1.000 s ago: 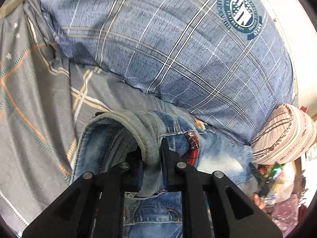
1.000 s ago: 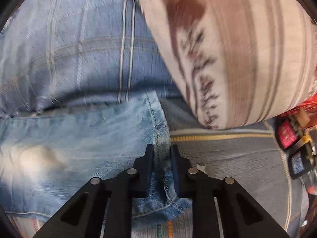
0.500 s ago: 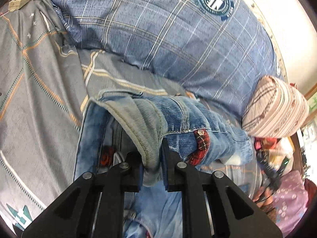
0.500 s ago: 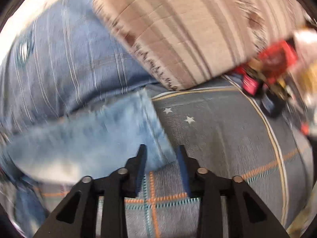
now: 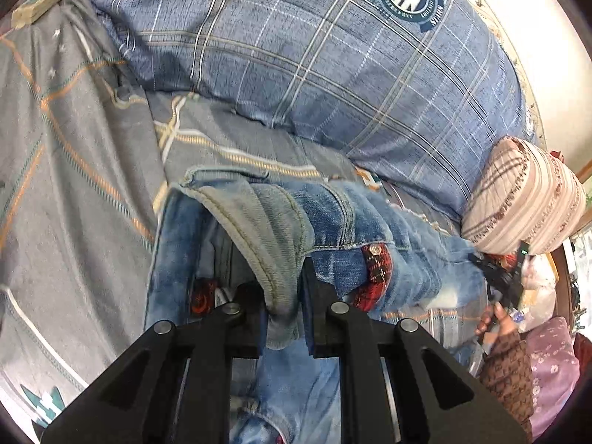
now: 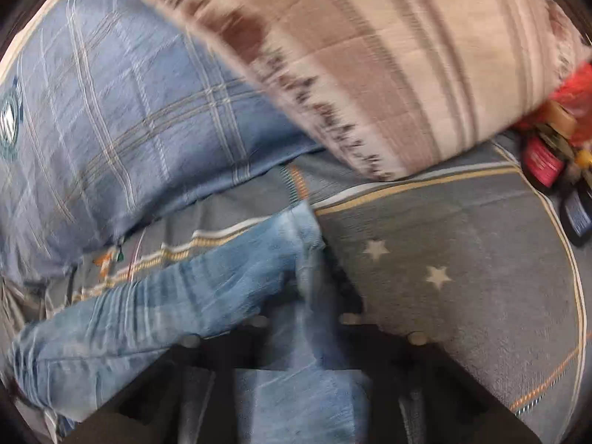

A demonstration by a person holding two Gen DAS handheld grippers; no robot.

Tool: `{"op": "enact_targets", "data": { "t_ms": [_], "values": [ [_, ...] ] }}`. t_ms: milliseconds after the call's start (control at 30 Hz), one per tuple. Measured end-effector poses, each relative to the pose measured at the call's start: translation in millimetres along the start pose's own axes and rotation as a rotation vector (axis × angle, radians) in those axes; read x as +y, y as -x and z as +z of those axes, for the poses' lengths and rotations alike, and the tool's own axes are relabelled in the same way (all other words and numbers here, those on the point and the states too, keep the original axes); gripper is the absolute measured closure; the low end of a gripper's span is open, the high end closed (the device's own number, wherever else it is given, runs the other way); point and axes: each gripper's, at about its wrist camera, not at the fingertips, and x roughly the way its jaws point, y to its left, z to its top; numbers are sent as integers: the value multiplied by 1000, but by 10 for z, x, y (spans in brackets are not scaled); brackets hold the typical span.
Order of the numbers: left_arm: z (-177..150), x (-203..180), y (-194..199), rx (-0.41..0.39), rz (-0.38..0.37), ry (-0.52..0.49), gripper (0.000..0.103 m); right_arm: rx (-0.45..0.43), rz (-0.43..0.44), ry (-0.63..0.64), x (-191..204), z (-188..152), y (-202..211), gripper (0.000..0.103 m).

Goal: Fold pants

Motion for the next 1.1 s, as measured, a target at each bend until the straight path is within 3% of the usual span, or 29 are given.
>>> {"op": "enact_targets", "data": {
  "t_ms": [33,100,167,233,300,533,700,833,900,1000,1067,1100],
  "values": [
    [91,-24,9,22,18,4,90,-31,-7,25,56,29,74,95],
    [273,-84,78,-10,18,-3,90,-125,18,56,152,146,388,95],
    [393,-127,221,-44,-8,8,90,-243,109,30,147,223,870,95],
    [391,-147,384,-68,-43,0,90,-327,154,29,124,168,1287,95],
    [286,-128,558,-75,-84,-25,90,-379,137,65,110,-52,1621,95],
    [-473,207,743,96,-135,-87,89,-298,40,50,-207,-1322,1930,95],
    [-927,334,844,135,-154,-136,85,-306,16,-25,-414,-2135,2191,94],
    [-1163,485,623,244,-111,-117,81,-134,-58,-70,-511,-2584,1881,91],
    [-1209,522,731,239,-116,-115,73,-82,-53,-137,-577,-2704,1820,85],
    [-1232,589,964,210,-102,-104,64,-124,-83,-154,-543,-2743,2035,74],
    [-1245,673,1167,190,-122,-67,58,-191,-98,-172,-517,-2767,2277,52],
    [-1242,712,1228,180,-144,-40,51,-216,-75,-192,-507,-2794,2368,46]
  ]
}}
